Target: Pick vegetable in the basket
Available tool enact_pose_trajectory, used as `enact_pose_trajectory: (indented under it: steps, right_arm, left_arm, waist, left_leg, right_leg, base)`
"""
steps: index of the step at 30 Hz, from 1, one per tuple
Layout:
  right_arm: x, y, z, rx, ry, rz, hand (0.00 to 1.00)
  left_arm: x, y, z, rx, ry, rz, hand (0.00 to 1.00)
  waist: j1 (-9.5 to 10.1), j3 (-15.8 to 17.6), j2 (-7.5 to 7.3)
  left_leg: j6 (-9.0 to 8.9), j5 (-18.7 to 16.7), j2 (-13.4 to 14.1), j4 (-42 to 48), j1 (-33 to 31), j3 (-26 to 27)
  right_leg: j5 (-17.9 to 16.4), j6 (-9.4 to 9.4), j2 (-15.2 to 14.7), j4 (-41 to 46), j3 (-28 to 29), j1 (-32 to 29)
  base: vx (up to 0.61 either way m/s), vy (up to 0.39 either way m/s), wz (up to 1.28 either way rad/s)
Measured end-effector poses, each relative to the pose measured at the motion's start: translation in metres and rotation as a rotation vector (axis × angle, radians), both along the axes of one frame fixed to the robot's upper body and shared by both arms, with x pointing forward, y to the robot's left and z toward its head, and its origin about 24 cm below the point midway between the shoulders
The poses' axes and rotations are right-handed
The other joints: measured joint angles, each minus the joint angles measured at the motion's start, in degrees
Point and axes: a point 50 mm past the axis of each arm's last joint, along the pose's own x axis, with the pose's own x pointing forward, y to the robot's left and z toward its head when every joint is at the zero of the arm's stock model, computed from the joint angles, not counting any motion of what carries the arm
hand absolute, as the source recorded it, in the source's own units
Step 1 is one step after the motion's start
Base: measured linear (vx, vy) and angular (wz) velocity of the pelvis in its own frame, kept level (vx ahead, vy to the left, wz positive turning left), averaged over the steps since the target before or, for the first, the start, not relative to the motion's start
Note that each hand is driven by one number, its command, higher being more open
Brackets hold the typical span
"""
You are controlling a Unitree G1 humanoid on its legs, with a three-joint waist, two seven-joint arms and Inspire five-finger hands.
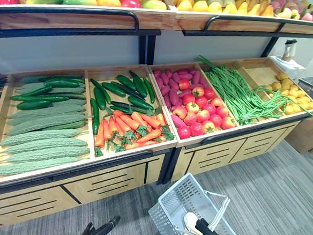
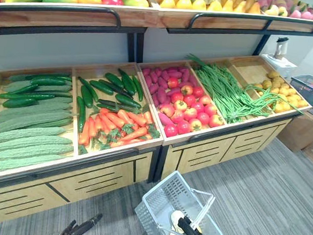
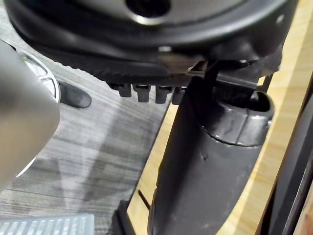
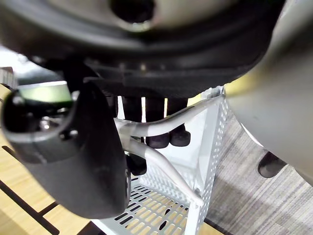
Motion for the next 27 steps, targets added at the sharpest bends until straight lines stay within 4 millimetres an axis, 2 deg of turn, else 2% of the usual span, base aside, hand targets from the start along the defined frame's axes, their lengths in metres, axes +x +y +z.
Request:
enact_pose_trajectory:
  steps: [6,7,8,9,10,11,12,13,15,17,18,20,21,22,23,24,25,26,27]
  right_arm:
    - [0.007,0.003,-0.001,-0.011,0.021,-0.011,0.00]
    - [0.008,0.003,-0.001,-0.012,0.020,-0.012,0.00]
    - [0.011,0.001,0.000,-0.021,0.006,-0.017,0.00]
    - [0.018,-0.005,0.003,-0.037,-0.029,-0.040,0.00]
    - [0.021,-0.008,0.005,-0.047,-0.047,-0.048,0.00]
    - [0.026,-0.017,0.008,-0.074,-0.073,-0.056,0.00]
    - [0.026,-0.023,0.009,-0.084,-0.077,-0.061,0.00]
    - [0.025,-0.024,0.008,-0.083,-0.075,-0.061,0.00]
    - [0.023,-0.024,0.008,-0.080,-0.072,-0.075,0.00]
    - [0.022,-0.021,0.007,-0.066,-0.072,-0.077,0.00]
    - [0.018,-0.021,0.006,-0.059,-0.065,-0.085,0.00]
    - [0.012,-0.021,0.004,-0.053,-0.049,-0.092,0.00]
    - [0.006,-0.020,0.003,-0.050,-0.032,-0.100,0.00]
    - [0.005,-0.024,0.003,-0.060,-0.023,-0.104,0.00]
    - [0.004,-0.030,0.003,-0.073,-0.019,-0.104,0.00]
    - [0.000,-0.036,0.003,-0.075,0.000,-0.115,0.00]
    - [-0.002,-0.040,0.003,-0.074,0.010,-0.129,0.00]
    - [-0.007,-0.041,0.002,-0.060,0.032,-0.143,0.00]
    - [-0.010,-0.041,0.001,-0.057,0.043,-0.142,0.00]
  left_arm:
    - [0.000,0.005,0.001,-0.006,-0.019,0.046,1.00]
    - [0.000,0.006,0.001,-0.005,-0.019,0.043,1.00]
    - [0.000,0.006,0.001,-0.004,-0.020,0.042,1.00]
    - [0.001,0.006,0.002,-0.005,-0.023,0.039,1.00]
    - [0.003,0.006,0.002,-0.003,-0.027,0.032,1.00]
    - [0.005,0.006,0.002,0.003,-0.029,0.011,1.00]
    - [0.005,0.009,0.003,0.010,-0.026,0.001,1.00]
    - [0.004,0.011,0.003,0.016,-0.025,0.000,1.00]
    - [0.000,0.019,0.004,0.043,-0.018,0.012,1.00]
    - [-0.003,0.026,0.005,0.060,-0.012,0.051,1.00]
    - [-0.004,0.028,0.006,0.064,-0.013,0.073,1.00]
    - [-0.002,0.028,0.006,0.063,-0.017,0.077,1.00]
    - [-0.002,0.027,0.006,0.061,-0.021,0.083,1.00]
    - [0.003,0.022,0.006,0.046,-0.040,0.095,1.00]
    - [0.006,0.012,0.005,0.023,-0.059,0.097,1.00]
    - [0.009,0.001,0.004,-0.012,-0.081,0.092,1.00]
    - [0.010,-0.005,0.003,-0.029,-0.088,0.088,1.00]
    - [0.013,-0.014,0.002,-0.052,-0.096,0.073,1.00]
    - [0.013,-0.015,0.002,-0.052,-0.096,0.066,1.00]
  waist:
    - [0.64,1.4,-0.83]
    - [0.64,1.7,-0.69]
    - [0.59,2.4,-0.22]
    - [0.41,3.5,0.43]
    - [0.37,4.1,0.55]
    - [-0.09,5.4,1.11]
    - [-0.17,5.5,1.02]
    - [-0.01,5.5,1.01]
    - [0.75,5.5,1.10]
    - [0.77,5.6,1.36]
    - [0.47,5.7,1.56]
    - [0.51,5.5,1.12]
    - [0.42,5.2,0.34]
    - [0.32,5.0,1.28]
    - [-0.09,4.6,2.84]
    - [-0.78,3.9,3.84]
    - [-1.30,3.8,4.16]
    - [-2.05,3.4,4.74]
    - [-2.23,3.3,4.88]
  left_leg:
    - [0.56,-1.1,-1.6,0.4,1.0,-0.2]
    - [0.83,-1.8,-1.5,0.4,1.4,-0.2]
    - [1.06,-2.6,-1.3,0.8,1.9,-0.2]
    - [1.59,-4.4,-0.8,3.2,2.0,-0.7]
    - [1.96,-5.4,-0.8,4.6,2.0,-0.9]
    - [2.59,-7.2,-0.7,7.1,2.6,-2.1]
    - [2.98,-8.9,-0.2,8.9,3.1,-3.4]
    - [3.00,-9.6,0.1,9.7,3.3,-3.8]
    - [1.47,-11.3,2.5,11.3,4.2,-4.3]
    - [-0.06,-12.1,5.2,12.3,3.6,-4.4]
    - [-1.50,-12.2,7.0,12.6,3.6,-4.4]
    - [-2.61,-12.3,7.2,12.7,3.8,-4.4]
    - [-3.78,-12.4,6.7,12.7,4.0,-4.3]
    - [-4.86,-11.8,7.5,12.5,4.6,-4.3]
    - [-5.67,-10.9,8.6,12.3,4.7,-4.2]
    - [-5.64,-8.8,9.2,12.0,4.3,-3.9]
    - [-5.34,-7.6,9.5,12.0,4.1,-3.5]
    - [-3.74,-5.8,9.9,12.7,3.6,-2.0]
    - [-3.59,-5.6,10.2,13.3,3.3,-1.3]
  right_leg:
    - [-0.1,1.07,-1.4,-0.1,-0.6,1.1]
    - [-0.2,1.60,-1.7,2.1,-0.9,0.6]
    - [-0.5,2.13,-2.1,6.4,-1.1,-0.8]
    - [-0.7,2.37,-3.1,15.1,-1.1,-3.8]
    - [-0.5,2.59,-3.9,20.2,-1.0,-5.7]
    - [-0.2,3.63,-5.9,29.9,-0.8,-9.5]
    - [-2.6,3.01,-6.8,32.6,-0.6,-10.7]
    - [-3.4,2.92,-7.0,32.6,-0.4,-11.3]
    - [-3.4,3.01,-7.0,27.3,-0.9,-11.9]
    - [-3.3,3.08,-5.2,23.2,0.9,-11.8]
    - [-2.5,4.12,-3.5,18.4,2.3,-10.7]
    - [-0.3,5.77,-3.6,13.6,1.8,-8.9]
    - [2.8,5.59,-4.6,11.5,0.6,-7.2]
    - [-0.7,4.15,-4.1,11.5,-1.0,-5.8]
    - [-1.9,3.35,-3.3,11.5,-2.1,-5.2]
    - [-2.9,2.41,-2.9,11.4,-3.9,-4.4]
    - [-3.1,2.14,-2.7,10.8,-5.0,-3.5]
    - [-3.1,1.90,-2.3,9.1,-7.1,-1.2]
    - [-3.3,1.20,-1.9,8.4,-7.7,-0.1]
  base:
    - [0.11,0.035,0.03]
    - [0.06,0.052,-0.02]
    - [0.06,0.077,0.03]
    - [0.04,0.076,0.06]
    - [0.06,0.073,0.24]
    - [0.10,0.036,0.43]
    - [0.12,0.015,0.50]
    - [0.15,-0.036,0.47]
    - [0.16,-0.066,0.11]
    - [0.19,-0.165,-0.08]
    - [0.27,-0.316,0.00]
    - [0.16,-0.236,0.10]
    - [0.16,-0.306,0.25]
    - [0.23,-0.468,0.34]
    - [0.21,-0.476,0.44]
    - [0.19,-0.446,0.50]
    - [0.15,-0.345,0.77]
    - [0.12,-0.261,0.74]
    - [0.13,-0.251,0.80]
